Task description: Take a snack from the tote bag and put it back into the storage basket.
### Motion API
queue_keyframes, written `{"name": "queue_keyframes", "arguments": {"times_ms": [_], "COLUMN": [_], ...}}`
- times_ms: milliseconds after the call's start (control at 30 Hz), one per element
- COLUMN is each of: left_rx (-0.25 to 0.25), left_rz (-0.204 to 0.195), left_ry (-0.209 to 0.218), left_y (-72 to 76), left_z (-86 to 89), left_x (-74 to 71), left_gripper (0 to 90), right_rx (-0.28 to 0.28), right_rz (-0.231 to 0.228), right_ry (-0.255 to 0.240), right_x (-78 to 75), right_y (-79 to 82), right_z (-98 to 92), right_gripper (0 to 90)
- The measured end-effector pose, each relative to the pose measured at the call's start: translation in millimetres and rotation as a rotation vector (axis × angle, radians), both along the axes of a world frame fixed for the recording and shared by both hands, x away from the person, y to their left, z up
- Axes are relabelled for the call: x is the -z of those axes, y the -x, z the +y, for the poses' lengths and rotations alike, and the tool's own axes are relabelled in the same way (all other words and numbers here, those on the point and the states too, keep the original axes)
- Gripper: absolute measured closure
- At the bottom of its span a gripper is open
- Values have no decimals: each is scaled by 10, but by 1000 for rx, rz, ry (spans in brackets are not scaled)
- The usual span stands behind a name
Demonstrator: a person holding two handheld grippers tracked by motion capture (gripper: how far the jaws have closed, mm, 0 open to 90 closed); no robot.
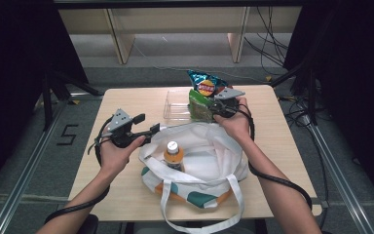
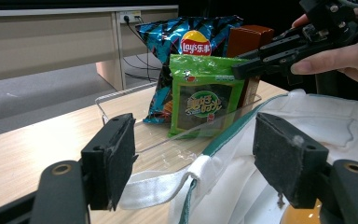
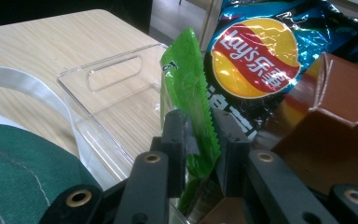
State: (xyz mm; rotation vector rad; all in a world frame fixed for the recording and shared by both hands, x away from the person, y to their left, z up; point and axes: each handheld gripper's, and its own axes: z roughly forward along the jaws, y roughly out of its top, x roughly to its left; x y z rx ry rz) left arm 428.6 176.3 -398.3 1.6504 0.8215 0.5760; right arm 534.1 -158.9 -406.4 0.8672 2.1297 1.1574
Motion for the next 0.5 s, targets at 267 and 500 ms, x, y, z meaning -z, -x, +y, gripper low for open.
{"name": "queue_keyframes", "arguments": {"times_ms": [267, 500], "left_rx": [0, -1], "left_rz": [0, 1], "left_ry": [0, 2], "left_y": [-1, 2], "left_z": [-2, -5], "left_x": [1, -2], "left_gripper": [291, 291], "right_rx": [-7, -7], "right_rz": [-20, -12], "right_ry": [10, -13], "right_x": [-40, -69], "right_y": [18, 64], "right_z": [-14, -12], "right_gripper": [725, 704]}}
